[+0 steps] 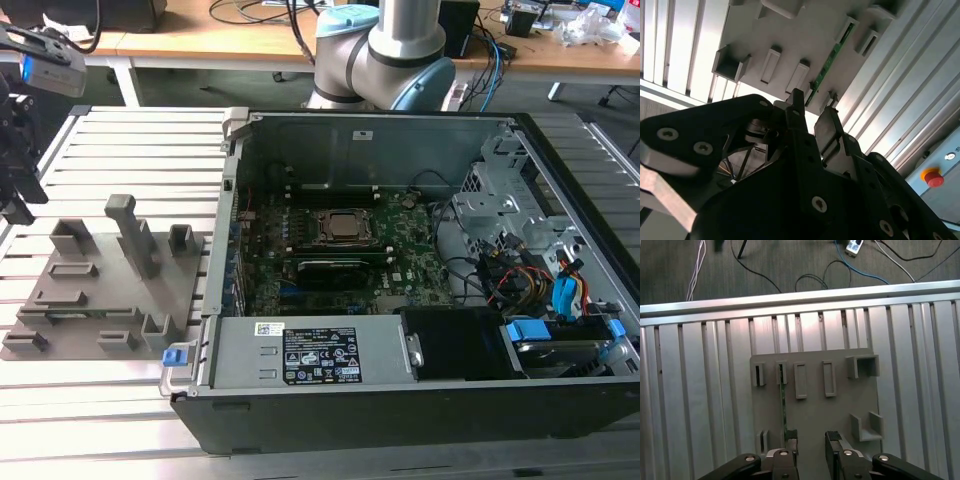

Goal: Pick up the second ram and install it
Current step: 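Pick up the second ram and move it above second insertion slot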

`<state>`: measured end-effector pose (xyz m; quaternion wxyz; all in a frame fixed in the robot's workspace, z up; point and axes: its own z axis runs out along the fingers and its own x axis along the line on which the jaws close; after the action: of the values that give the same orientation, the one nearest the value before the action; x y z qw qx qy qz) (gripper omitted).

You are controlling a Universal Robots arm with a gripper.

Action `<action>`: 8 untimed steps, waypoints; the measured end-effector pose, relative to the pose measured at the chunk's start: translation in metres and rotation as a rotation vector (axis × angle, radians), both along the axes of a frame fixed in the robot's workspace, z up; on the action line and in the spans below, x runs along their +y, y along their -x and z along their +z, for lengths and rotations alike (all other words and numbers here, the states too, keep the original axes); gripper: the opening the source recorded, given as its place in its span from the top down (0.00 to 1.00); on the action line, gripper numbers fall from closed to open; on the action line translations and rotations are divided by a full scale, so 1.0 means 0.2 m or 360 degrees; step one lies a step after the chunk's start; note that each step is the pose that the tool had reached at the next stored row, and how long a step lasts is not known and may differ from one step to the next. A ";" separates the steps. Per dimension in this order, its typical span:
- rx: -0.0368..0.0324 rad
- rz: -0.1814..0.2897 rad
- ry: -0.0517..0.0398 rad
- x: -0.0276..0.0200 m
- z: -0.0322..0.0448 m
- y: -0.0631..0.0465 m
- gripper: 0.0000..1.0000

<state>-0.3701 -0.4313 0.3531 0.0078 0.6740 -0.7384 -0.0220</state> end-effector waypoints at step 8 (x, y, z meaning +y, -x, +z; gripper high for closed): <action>0.0000 0.0000 0.0000 0.000 -0.046 0.00 0.64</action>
<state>-0.3702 -0.4313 0.3439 0.0078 0.6740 -0.7384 -0.0220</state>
